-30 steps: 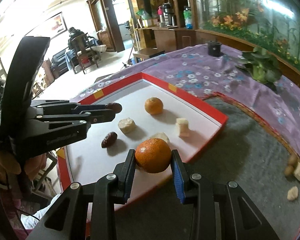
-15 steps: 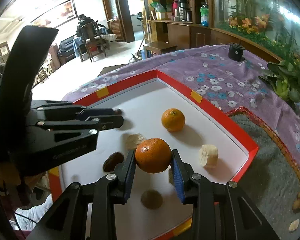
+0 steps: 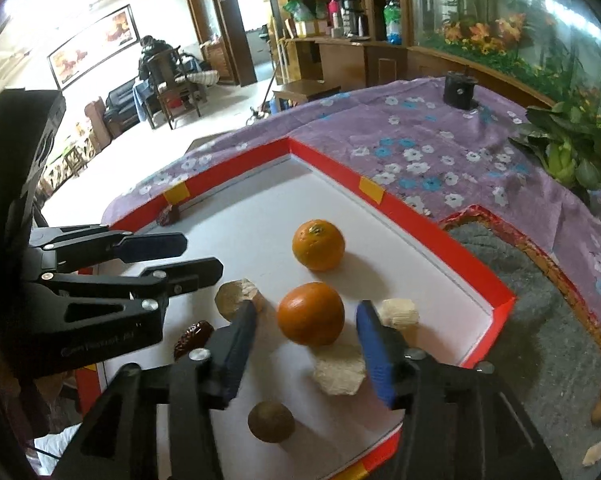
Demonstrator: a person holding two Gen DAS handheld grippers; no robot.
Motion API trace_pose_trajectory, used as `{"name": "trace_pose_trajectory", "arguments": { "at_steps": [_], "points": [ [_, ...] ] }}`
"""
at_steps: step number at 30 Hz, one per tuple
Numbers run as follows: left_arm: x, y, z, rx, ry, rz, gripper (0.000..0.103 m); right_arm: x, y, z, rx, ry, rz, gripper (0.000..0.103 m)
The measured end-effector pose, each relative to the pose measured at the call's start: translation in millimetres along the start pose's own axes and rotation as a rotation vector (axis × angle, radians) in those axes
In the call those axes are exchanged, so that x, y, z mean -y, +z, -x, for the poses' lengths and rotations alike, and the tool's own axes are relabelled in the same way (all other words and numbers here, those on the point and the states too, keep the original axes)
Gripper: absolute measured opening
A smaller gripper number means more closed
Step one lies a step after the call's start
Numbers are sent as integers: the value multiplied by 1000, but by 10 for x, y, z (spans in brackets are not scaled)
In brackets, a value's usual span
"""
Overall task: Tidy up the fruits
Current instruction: 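Open both tools to release the date and orange in the tray, then move both open tools back over the mat toward the remaining items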
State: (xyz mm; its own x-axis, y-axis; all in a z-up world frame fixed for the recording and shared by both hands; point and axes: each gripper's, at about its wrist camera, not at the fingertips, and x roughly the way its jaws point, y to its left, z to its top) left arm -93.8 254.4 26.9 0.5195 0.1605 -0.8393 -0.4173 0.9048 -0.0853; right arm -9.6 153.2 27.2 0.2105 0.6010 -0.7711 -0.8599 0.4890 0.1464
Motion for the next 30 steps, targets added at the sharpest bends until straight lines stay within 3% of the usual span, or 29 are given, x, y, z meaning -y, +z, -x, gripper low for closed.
{"name": "trace_pose_trajectory", "arguments": {
  "at_steps": [11,30],
  "points": [
    [274,-29,128,25,-7,-28,48,93,-229,377,36,-19,-36,51],
    [1471,-92,174,17,-120,-200,48,847,-1068,1247,92,-156,-242,51]
  ]
}}
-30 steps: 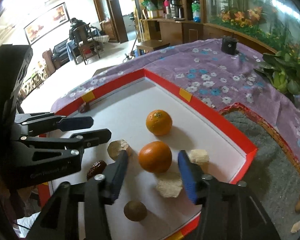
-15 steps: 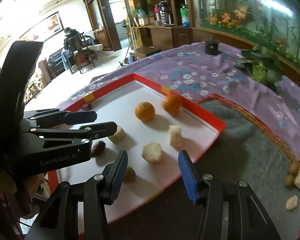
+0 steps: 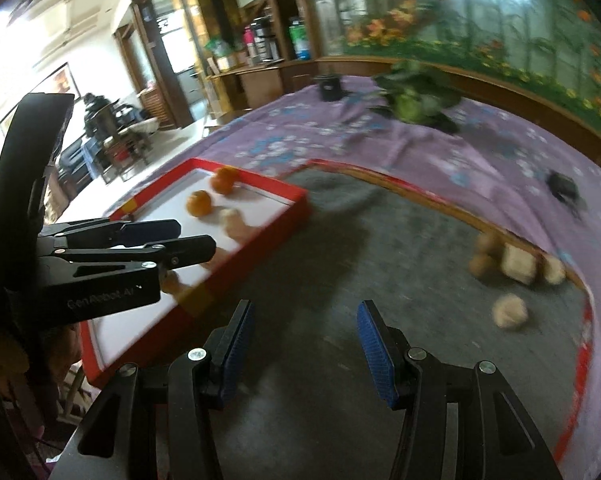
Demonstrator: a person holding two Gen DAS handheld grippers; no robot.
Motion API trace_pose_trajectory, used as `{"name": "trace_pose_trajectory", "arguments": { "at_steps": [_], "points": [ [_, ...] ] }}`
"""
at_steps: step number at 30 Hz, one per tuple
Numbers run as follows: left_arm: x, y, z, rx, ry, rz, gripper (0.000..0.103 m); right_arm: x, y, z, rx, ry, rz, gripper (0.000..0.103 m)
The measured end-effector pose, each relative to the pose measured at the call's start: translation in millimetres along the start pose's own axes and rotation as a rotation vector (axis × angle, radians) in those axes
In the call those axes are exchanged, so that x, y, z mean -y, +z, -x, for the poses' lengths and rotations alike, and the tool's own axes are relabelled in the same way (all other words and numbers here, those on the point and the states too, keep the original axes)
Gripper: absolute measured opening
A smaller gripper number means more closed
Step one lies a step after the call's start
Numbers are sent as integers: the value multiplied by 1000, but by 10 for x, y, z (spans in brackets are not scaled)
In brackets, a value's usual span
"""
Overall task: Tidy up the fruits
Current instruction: 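Move both open tools back over the mat toward the remaining items, then grasp a brown kiwi with the left tool while the right tool grasps a pale cube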
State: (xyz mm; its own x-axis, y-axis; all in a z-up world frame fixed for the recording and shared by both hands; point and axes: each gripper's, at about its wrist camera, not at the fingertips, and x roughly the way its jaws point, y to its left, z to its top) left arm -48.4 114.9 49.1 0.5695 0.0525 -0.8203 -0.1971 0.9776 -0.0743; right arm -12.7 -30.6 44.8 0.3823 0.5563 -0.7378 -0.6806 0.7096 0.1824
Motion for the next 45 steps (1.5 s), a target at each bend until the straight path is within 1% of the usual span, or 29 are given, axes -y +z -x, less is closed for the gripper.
{"name": "trace_pose_trajectory", "arguments": {
  "at_steps": [10,15,17,20,25,28,29,30,31,32,35,38,41,45],
  "points": [
    [602,67,-153,-38,-67,-85,48,664,-325,313,16,-99,-137,52],
    [843,101,-270,-73,-102,-107,48,929,-419,373,20,-133,-190,52],
    [928,123,-312,-81,-110,-115,48,1015,-422,375,27,-129,-210,52],
    [1013,156,-348,-86,-120,-118,48,1077,-351,315,40,-134,-202,52],
    [1062,216,-421,-102,-127,-119,48,1145,-137,33,9,-166,-120,52],
    [1078,281,-476,-111,-128,-114,48,1223,-42,-125,-4,-166,-93,52],
    [1087,306,-493,-114,-132,-111,48,1231,-27,-167,-16,-163,-86,51],
    [1107,338,-517,-115,-136,-110,48,1252,0,-236,-36,-164,-69,48],
    [1124,365,-535,-116,-137,-110,48,1259,6,-270,-49,-168,-59,36],
    [1152,391,-562,-118,-137,-110,48,1267,-2,-303,-61,-186,-45,27],
    [1225,462,-643,-128,-147,-102,48,1302,-56,-224,-44,-164,-55,24],
    [1328,539,-721,-129,-161,-94,48,1371,-129,-90,-30,-186,-80,24],
    [1454,595,-810,-128,-167,-105,48,1471,-211,3,-12,-163,-133,24],
    [1610,632,-955,-140,-161,-136,48,1560,-264,-10,-11,-142,-164,24]
  ]
}}
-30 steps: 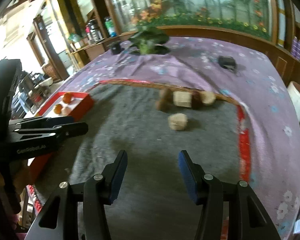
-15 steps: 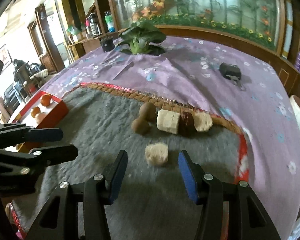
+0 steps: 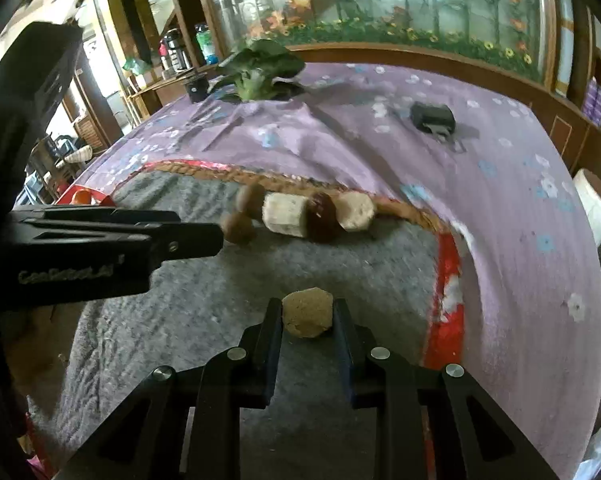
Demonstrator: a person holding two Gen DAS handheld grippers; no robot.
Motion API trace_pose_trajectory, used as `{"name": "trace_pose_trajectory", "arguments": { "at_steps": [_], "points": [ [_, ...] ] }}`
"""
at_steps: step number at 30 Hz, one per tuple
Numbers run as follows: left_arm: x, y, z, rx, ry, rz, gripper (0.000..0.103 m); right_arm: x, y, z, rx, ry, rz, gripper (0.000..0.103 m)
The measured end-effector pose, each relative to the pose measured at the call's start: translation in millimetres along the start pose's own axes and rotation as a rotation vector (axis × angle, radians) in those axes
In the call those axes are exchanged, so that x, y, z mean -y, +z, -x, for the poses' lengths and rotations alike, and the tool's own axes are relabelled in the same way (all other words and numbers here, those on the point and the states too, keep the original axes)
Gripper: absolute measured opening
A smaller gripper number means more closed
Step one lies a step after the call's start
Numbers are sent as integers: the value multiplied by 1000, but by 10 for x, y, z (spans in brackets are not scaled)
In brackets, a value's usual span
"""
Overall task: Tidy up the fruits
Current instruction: 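Grasp a brown kiwi with the left tool while the right tool grasps a pale cube, then carry the kiwi and pale cube over the white tray with both tools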
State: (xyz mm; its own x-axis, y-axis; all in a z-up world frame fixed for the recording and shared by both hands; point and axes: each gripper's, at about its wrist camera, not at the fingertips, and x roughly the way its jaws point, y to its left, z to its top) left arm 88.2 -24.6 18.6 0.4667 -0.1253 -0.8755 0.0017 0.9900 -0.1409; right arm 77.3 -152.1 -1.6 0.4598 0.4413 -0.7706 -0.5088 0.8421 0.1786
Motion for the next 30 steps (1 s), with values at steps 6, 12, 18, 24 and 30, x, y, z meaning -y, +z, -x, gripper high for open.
{"name": "trace_pose_trajectory", "arguments": {
  "at_steps": [6,12,18,24,30],
  "points": [
    [-7,53,-176,1,25,-30,41,70,-11,14,10,50,-28,24],
    [-69,9,-132,14,17,-41,21,69,-20,16,12,50,-27,24],
    [-175,-150,101,33,13,-41,21,-38,6,102,23,52,-10,24],
    [-286,-357,394,71,27,-39,21,-332,-9,214,29,56,35,24],
    [-445,-584,613,104,60,-18,21,-682,-77,252,24,75,65,24]
  ]
}}
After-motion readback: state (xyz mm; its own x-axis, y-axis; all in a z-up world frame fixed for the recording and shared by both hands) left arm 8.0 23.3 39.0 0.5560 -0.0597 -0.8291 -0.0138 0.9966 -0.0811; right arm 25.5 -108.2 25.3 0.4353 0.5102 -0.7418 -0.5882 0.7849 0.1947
